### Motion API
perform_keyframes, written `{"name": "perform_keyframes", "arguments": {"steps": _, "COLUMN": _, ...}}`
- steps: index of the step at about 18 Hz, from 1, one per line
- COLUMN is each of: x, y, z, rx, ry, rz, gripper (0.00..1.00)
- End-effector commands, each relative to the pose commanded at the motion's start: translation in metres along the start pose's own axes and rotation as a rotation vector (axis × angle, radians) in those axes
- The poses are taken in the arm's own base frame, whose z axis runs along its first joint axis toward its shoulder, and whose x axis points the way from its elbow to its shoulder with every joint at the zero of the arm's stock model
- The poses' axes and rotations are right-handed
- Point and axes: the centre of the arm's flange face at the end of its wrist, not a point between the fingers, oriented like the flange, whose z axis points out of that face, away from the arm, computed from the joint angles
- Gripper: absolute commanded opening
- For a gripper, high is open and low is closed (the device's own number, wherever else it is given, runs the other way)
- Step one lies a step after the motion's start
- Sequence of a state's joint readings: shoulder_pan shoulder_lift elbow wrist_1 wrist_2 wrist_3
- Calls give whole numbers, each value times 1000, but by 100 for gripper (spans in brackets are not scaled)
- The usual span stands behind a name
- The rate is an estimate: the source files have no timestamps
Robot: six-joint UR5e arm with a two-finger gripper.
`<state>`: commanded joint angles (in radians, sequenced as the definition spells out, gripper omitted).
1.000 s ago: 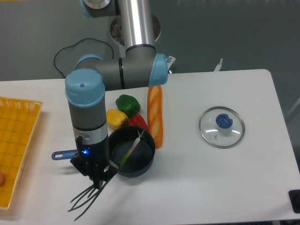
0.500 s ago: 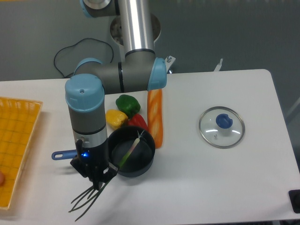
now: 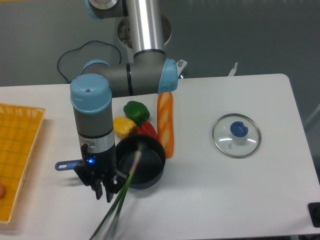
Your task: Place the green onion in the pot
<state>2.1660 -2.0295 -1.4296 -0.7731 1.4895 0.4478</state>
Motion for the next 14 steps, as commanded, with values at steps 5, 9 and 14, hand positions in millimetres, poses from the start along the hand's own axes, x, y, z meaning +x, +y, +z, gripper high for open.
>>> {"name": "perform_keyframes", "arguments": {"steps": 5, "x": 6, "y": 14, "z": 2, "rx": -25, "ry": 11, "rz": 41, "gripper": 61}}
{"name": "perform_keyframes", "arguments": {"steps": 9, "x": 9, "y": 32, "z": 22, "rx": -90, "ry": 2, "rz": 47, "gripper": 61}}
{"name": "perform_keyframes", "arguments": {"steps": 14, "x": -15, "y": 57, "z": 32, "rx": -146, "ry": -31, "rz": 28, "gripper": 72}}
